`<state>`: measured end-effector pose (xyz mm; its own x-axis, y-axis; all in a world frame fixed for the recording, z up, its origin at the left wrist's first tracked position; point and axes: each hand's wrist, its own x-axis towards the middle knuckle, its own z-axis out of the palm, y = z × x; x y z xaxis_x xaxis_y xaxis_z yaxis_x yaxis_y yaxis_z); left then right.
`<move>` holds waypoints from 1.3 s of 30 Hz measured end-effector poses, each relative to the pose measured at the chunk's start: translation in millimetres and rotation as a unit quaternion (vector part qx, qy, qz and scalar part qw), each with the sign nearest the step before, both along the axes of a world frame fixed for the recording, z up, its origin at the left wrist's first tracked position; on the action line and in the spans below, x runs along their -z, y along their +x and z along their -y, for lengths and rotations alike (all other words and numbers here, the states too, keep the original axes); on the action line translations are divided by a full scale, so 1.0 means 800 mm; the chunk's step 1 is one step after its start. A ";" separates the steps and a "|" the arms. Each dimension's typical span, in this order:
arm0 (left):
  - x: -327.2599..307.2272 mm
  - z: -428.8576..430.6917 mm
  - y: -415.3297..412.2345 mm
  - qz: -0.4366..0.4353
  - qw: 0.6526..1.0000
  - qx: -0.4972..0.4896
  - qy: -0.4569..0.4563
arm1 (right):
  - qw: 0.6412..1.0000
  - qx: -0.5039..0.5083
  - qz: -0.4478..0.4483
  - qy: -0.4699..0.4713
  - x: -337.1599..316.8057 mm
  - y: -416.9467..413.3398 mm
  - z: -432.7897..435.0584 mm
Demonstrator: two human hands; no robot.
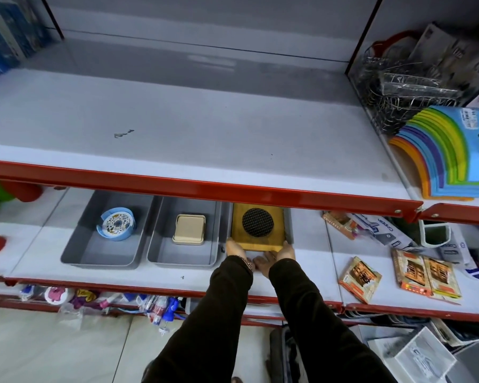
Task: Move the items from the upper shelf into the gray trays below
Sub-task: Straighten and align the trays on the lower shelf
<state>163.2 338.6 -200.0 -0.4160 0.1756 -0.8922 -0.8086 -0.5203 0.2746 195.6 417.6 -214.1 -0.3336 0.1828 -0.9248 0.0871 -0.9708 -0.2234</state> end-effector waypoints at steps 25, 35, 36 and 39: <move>-0.005 0.187 0.059 -0.396 0.397 0.668 -0.489 | 0.353 -0.730 0.079 0.581 -0.016 0.097 0.052; -0.008 0.200 0.060 -0.408 0.346 0.700 -0.473 | 0.406 -0.701 0.087 0.580 -0.019 0.116 0.071; -0.010 0.208 0.055 -0.418 0.344 0.691 -0.479 | 0.400 -0.688 0.087 0.599 -0.025 0.112 0.079; -0.018 0.241 0.034 -0.445 0.353 0.650 -0.504 | 0.360 -0.663 0.068 0.653 -0.040 0.087 0.110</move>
<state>190.3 145.6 -186.0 -0.7629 0.5148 -0.3911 0.4569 0.8573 0.2372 265.3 329.8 -182.4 -0.8959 0.2559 -0.3631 0.3778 0.8689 -0.3197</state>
